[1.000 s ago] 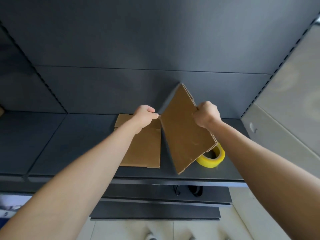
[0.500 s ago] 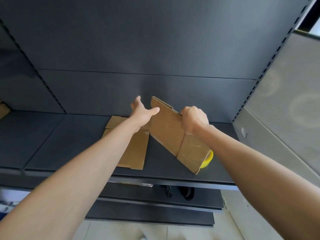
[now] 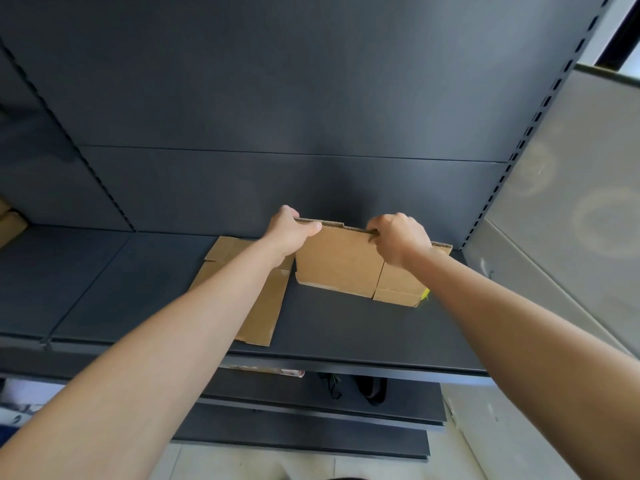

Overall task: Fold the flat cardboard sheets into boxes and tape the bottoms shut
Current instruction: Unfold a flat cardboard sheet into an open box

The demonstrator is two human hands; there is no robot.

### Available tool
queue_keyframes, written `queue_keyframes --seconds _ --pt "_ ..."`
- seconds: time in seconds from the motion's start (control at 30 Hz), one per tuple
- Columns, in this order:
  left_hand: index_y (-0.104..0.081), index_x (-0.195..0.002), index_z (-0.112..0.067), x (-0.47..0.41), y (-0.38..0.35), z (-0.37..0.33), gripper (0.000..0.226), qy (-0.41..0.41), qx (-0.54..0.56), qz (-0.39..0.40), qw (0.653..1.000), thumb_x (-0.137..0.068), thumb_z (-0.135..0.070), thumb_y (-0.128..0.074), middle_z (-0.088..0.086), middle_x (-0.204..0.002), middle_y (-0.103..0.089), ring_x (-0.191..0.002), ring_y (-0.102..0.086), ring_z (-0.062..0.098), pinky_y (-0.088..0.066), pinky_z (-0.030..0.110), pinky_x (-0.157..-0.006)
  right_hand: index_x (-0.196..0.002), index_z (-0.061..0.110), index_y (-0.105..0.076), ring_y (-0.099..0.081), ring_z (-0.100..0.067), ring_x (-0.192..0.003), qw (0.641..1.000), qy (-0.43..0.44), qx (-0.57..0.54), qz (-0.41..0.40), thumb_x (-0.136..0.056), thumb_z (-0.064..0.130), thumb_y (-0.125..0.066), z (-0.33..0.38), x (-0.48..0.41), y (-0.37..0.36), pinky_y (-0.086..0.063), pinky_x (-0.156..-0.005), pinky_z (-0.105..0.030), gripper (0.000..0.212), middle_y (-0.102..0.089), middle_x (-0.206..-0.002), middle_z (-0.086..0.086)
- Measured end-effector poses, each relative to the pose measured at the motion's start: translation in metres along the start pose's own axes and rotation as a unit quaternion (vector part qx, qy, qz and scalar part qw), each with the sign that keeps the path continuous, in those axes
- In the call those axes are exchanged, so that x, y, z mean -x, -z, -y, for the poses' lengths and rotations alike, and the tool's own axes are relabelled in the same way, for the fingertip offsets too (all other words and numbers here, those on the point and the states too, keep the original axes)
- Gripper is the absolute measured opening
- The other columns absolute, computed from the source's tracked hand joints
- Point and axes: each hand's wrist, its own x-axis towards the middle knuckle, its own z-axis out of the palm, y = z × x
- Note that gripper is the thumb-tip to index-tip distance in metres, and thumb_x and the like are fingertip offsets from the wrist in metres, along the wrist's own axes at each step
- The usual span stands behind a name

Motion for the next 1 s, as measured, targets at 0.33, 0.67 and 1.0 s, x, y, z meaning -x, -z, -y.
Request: queue_keyframes --seconds 0.33,0.67,1.0 --pt "-0.036 -0.135 -0.007 -0.001 -0.015 -0.010 0.070 0.058 0.013 -0.009 0.998 -0.081 -0.032 -0.073 0.010 -0.136 -0.042 -0.119 -0.047 0.028 -0.046 0.039 -0.096 -0.105 0.020 -0.068 -0.056 -0.021 -0.080 0.981 -0.024 -0.170 0.096 -0.094 0.033 -0.056 -0.021 0.007 0.014 -0.044 -0.070 -0.027 0.021 -0.063 -0.091 -0.003" --pt "-0.031 -0.144 -0.008 -0.001 -0.020 -0.011 0.082 0.088 0.048 0.039 0.994 -0.081 -0.042 -0.071 0.008 -0.145 -0.040 -0.129 -0.041 0.028 -0.036 0.034 -0.084 -0.122 0.006 -0.052 -0.050 -0.037 -0.116 0.933 -0.315 -0.132 0.116 -0.085 0.068 -0.046 -0.052 0.008 0.019 -0.043 -0.093 -0.041 0.073 -0.055 -0.125 -0.016" --pt "-0.061 -0.110 -0.006 0.002 -0.011 -0.021 0.048 0.047 -0.091 0.051 0.993 -0.078 -0.040 -0.074 0.006 -0.107 -0.061 -0.082 -0.055 0.019 -0.042 0.027 -0.061 -0.130 0.003 -0.045 -0.049 -0.030 -0.115 0.891 -0.300 -0.313 0.132 -0.079 0.024 -0.076 -0.049 0.017 0.025 -0.047 -0.096 -0.036 0.063 -0.046 -0.134 -0.017"
